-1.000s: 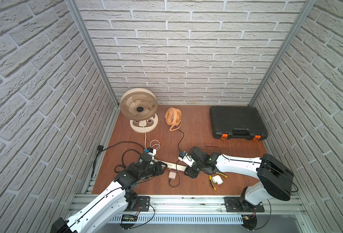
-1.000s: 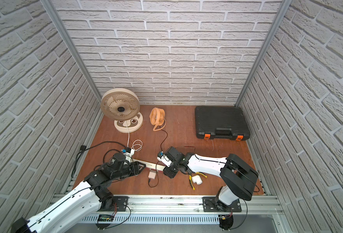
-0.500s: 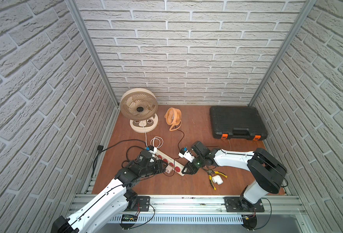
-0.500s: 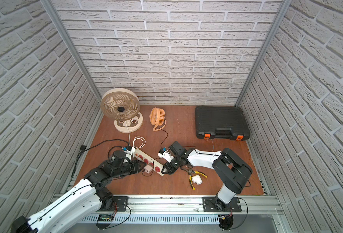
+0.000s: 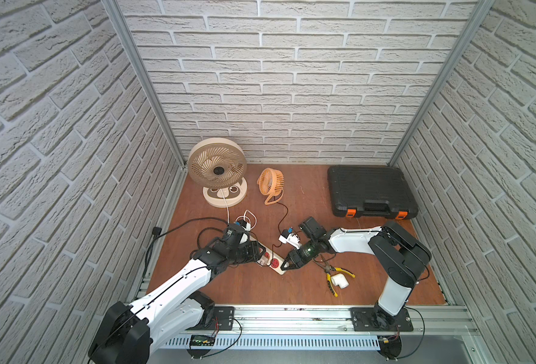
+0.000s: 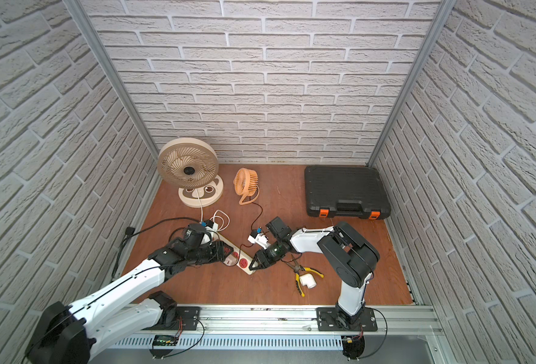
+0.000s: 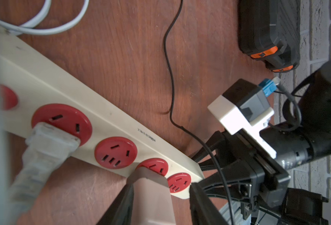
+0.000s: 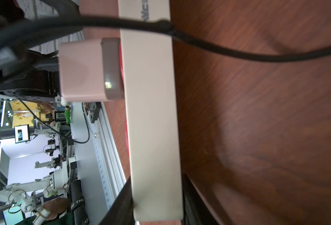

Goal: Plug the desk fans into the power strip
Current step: Adjust the socket at the center of the board, then adjust the plug at the socket.

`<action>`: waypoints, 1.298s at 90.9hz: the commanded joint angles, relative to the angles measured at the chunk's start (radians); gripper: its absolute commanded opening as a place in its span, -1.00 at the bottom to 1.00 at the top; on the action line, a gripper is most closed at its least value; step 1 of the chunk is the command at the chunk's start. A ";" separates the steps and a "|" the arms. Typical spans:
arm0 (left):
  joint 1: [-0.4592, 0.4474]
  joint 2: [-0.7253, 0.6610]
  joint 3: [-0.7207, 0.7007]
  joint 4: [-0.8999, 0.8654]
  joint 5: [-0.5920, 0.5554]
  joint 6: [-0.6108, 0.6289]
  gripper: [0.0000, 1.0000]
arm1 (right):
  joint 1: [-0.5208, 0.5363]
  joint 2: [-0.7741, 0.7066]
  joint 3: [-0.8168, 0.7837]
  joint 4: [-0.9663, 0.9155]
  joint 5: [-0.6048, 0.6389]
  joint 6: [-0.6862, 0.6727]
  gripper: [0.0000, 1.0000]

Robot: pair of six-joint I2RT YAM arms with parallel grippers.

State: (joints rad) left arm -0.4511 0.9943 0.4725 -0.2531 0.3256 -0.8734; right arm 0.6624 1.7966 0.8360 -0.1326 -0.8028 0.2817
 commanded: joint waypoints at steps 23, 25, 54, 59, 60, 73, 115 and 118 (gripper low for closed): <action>0.033 0.130 0.101 0.108 0.052 0.060 0.00 | -0.014 0.007 -0.003 -0.181 0.258 -0.023 -0.05; 0.035 0.138 0.105 0.109 0.052 0.061 0.00 | -0.014 -0.001 -0.002 -0.191 0.272 -0.024 0.00; 0.046 0.245 0.121 0.188 0.083 0.052 -0.02 | 0.022 -0.293 -0.044 -0.269 0.429 -0.046 0.49; 0.046 0.239 0.125 0.191 0.088 0.048 -0.02 | 0.056 -0.349 -0.059 -0.249 0.456 -0.048 0.53; 0.047 0.237 0.126 0.192 0.088 0.047 -0.02 | 0.064 -0.360 -0.062 -0.245 0.461 -0.049 0.53; 0.047 0.188 0.128 0.173 0.086 0.039 -0.01 | 0.198 -0.451 -0.075 -0.181 0.598 -0.068 0.49; 0.122 0.089 0.044 0.179 0.125 0.030 -0.02 | 0.418 -0.260 0.115 -0.102 1.014 -0.117 0.42; 0.125 0.081 0.038 0.179 0.127 0.030 -0.02 | 0.420 -0.243 0.131 -0.101 1.027 -0.118 0.41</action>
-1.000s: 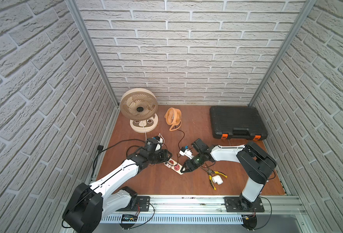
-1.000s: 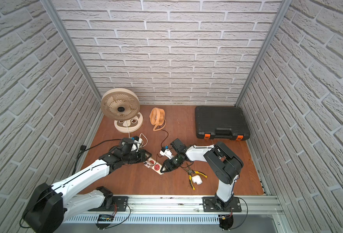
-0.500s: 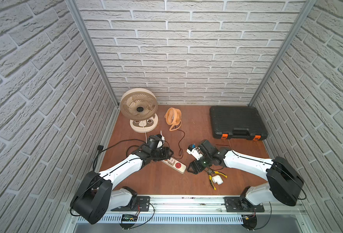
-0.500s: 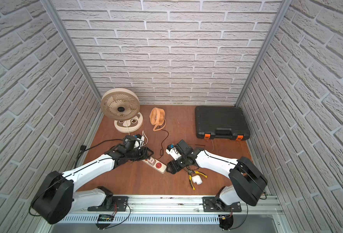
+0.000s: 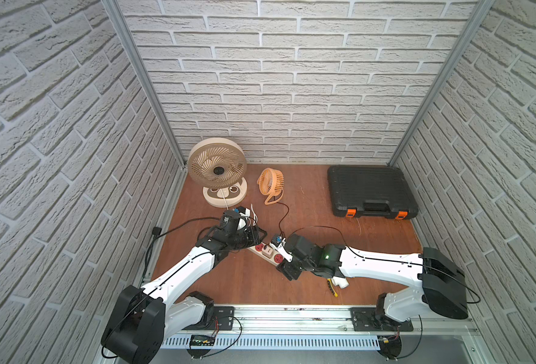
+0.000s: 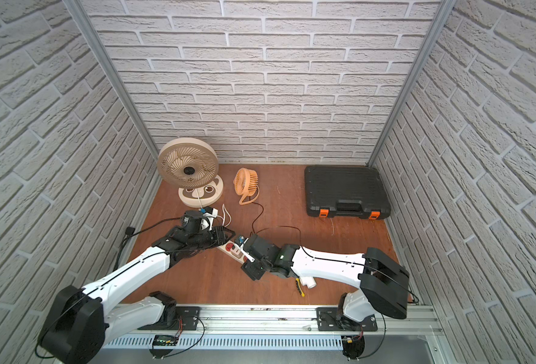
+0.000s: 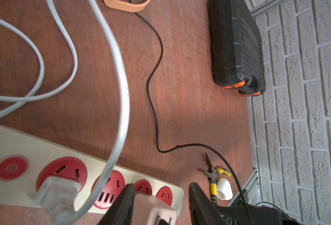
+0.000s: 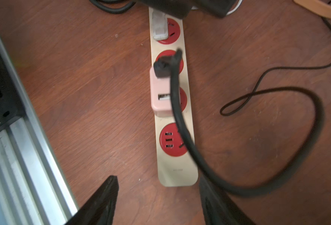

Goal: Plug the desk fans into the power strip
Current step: Adjust the plug at the socket.

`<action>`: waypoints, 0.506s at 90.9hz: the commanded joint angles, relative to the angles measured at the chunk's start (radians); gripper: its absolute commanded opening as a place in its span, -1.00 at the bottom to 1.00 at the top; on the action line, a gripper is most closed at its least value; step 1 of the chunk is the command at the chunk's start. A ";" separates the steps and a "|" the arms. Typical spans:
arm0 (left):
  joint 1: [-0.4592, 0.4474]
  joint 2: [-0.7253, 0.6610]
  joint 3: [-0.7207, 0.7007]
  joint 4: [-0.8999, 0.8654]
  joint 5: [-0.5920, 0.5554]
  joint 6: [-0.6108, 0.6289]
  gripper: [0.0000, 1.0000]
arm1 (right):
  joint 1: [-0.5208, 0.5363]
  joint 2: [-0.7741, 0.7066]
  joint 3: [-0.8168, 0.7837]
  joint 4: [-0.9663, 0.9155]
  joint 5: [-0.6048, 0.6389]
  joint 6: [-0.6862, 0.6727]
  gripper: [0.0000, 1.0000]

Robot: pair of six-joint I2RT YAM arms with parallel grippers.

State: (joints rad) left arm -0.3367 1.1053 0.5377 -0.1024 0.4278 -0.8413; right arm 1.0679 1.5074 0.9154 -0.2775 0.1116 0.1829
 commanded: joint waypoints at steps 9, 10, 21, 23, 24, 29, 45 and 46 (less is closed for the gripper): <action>0.026 -0.059 -0.045 0.021 0.033 -0.004 -0.02 | 0.016 0.084 0.085 0.061 0.129 -0.026 0.40; 0.028 -0.063 -0.047 0.021 0.033 -0.004 -0.02 | 0.016 0.087 0.087 0.064 0.129 -0.028 0.39; 0.045 -0.096 -0.065 0.006 0.040 -0.004 -0.02 | 0.017 0.122 0.120 0.078 0.119 -0.040 0.34; 0.049 -0.101 -0.067 0.004 0.040 -0.004 -0.02 | 0.016 0.129 0.127 0.078 0.119 -0.042 0.32; 0.050 -0.104 -0.068 0.003 0.041 -0.004 -0.02 | 0.016 0.133 0.130 0.078 0.119 -0.044 0.31; 0.056 -0.117 -0.073 -0.002 0.044 -0.004 -0.02 | 0.017 0.151 0.143 0.076 0.120 -0.049 0.27; 0.068 -0.153 -0.084 -0.026 0.047 -0.003 -0.02 | 0.017 0.205 0.177 0.075 0.109 -0.059 0.10; 0.069 -0.154 -0.085 -0.027 0.048 -0.002 -0.02 | 0.017 0.208 0.178 0.077 0.109 -0.059 0.08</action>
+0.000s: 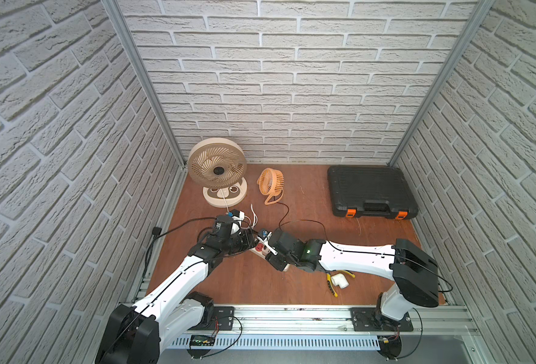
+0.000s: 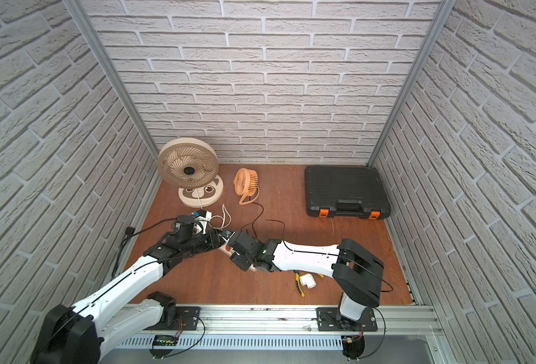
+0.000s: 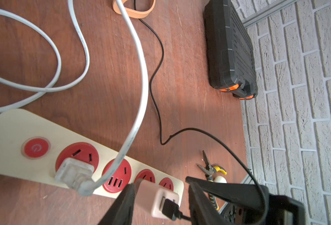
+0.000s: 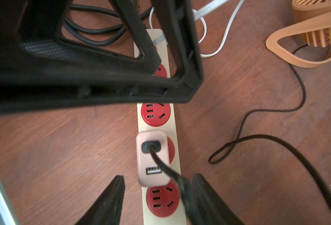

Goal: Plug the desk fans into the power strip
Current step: Adjust the plug at the socket.

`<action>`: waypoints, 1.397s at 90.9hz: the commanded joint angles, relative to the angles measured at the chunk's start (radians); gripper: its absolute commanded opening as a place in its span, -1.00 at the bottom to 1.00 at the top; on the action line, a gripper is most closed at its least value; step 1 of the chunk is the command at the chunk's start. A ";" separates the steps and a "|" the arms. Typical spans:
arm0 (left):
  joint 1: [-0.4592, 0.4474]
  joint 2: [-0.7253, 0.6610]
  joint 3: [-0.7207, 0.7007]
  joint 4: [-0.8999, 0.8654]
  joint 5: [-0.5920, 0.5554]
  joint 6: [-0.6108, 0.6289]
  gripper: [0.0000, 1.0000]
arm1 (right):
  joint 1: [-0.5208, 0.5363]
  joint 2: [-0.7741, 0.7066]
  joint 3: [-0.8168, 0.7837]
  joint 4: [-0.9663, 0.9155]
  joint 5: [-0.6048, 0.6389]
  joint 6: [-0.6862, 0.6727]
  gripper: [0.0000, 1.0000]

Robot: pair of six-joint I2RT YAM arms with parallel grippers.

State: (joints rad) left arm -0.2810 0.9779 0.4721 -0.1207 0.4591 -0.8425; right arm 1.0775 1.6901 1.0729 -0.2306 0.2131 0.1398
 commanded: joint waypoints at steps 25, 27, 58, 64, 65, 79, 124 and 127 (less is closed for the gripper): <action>0.026 -0.070 -0.019 -0.045 0.023 0.001 -0.02 | 0.007 0.084 0.021 0.024 0.001 -0.013 -0.51; 0.026 -0.074 -0.019 -0.047 0.023 0.001 -0.02 | 0.007 0.087 0.019 0.025 0.004 -0.013 -0.55; 0.031 -0.096 -0.009 -0.075 0.021 0.003 -0.02 | -0.001 0.089 0.001 0.035 -0.009 -0.025 -0.57; 0.033 -0.105 -0.005 -0.081 0.022 0.003 -0.02 | -0.001 0.059 0.009 0.022 -0.013 -0.023 -0.47; 0.033 -0.107 -0.004 -0.083 0.022 0.003 -0.02 | -0.001 0.052 0.011 0.017 -0.013 -0.023 -0.45; 0.046 -0.140 0.024 -0.114 0.023 0.011 0.02 | -0.001 -0.013 0.055 -0.050 -0.015 -0.014 -0.24; 0.098 -0.252 0.066 -0.256 0.030 0.046 0.49 | 0.002 -0.235 -0.070 -0.097 -0.091 0.065 0.23; 0.098 -0.275 0.073 -0.276 0.021 0.054 0.54 | 0.003 -0.253 -0.081 -0.103 -0.086 0.068 0.26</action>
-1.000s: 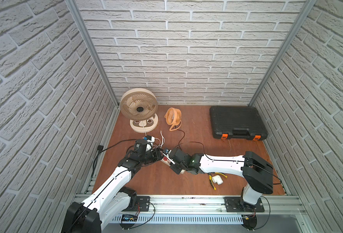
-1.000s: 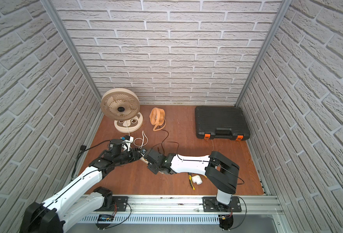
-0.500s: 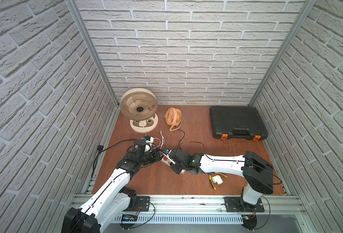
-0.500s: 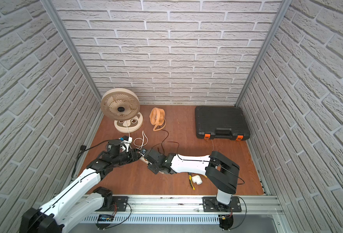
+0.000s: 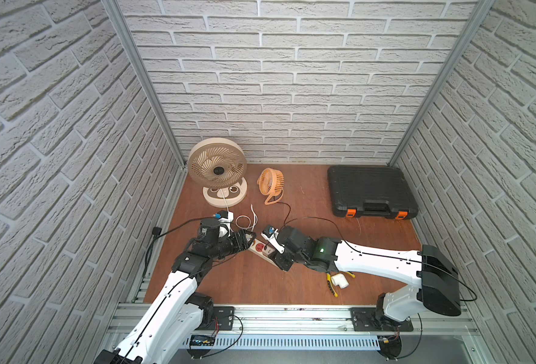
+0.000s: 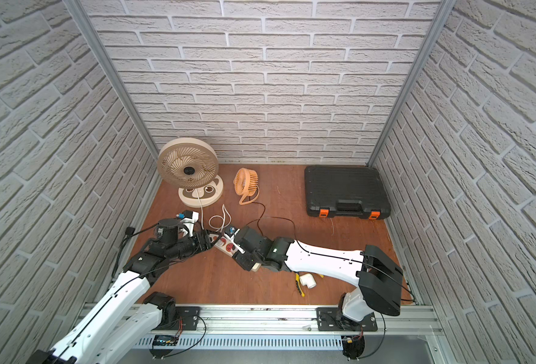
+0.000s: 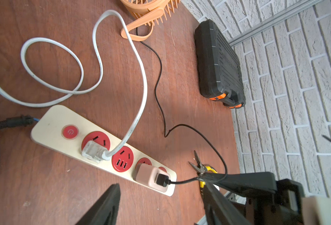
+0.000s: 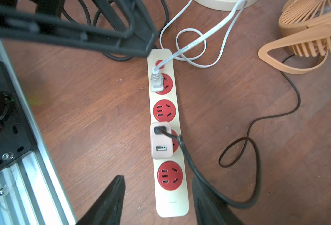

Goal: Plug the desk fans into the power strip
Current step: Adjust the plug at the socket, then reset both arms

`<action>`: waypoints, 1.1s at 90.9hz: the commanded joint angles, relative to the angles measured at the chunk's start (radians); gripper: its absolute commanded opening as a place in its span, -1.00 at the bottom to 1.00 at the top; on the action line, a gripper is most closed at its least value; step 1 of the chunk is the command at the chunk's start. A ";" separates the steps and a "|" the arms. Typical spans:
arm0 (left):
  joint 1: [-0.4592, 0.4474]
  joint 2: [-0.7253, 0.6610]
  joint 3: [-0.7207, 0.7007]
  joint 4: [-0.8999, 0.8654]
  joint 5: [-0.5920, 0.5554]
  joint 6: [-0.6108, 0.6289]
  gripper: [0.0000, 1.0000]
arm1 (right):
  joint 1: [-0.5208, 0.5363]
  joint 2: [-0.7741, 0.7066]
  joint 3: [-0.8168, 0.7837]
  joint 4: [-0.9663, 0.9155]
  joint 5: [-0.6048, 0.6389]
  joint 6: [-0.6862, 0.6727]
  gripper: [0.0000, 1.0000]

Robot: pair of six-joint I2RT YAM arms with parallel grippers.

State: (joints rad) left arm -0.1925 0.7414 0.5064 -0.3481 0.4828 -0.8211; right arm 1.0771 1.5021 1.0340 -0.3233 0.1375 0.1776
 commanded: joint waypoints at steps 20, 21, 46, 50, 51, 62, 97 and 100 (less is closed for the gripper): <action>0.011 -0.125 0.099 -0.205 -0.112 0.087 0.97 | 0.005 -0.202 -0.097 -0.056 0.051 0.033 0.93; 0.011 -0.129 0.103 -0.213 -0.121 0.090 0.97 | 0.005 -0.208 -0.098 -0.059 0.061 0.034 0.97; 0.011 -0.207 0.189 -0.316 -0.345 0.145 0.96 | 0.004 -0.289 -0.099 -0.115 0.046 -0.089 0.99; 0.011 -0.212 0.198 -0.325 -0.391 0.158 0.97 | -0.002 -0.302 -0.104 -0.113 0.077 -0.108 0.99; 0.010 -0.213 0.200 -0.327 -0.404 0.161 0.97 | -0.005 -0.305 -0.105 -0.113 0.084 -0.114 0.99; 0.011 -0.188 0.214 -0.323 -0.512 0.204 0.97 | -0.057 -0.331 -0.107 -0.109 0.147 -0.172 0.99; 0.025 -0.027 0.127 -0.089 -0.690 0.323 0.97 | -0.365 -0.552 -0.325 0.137 0.181 -0.324 0.97; 0.031 -0.025 0.117 -0.069 -0.702 0.332 0.96 | -0.395 -0.572 -0.343 0.155 0.175 -0.327 0.97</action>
State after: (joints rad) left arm -0.1799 0.7006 0.6533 -0.5442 -0.1200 -0.5556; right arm 0.7670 1.0000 0.7422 -0.3099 0.2962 -0.0982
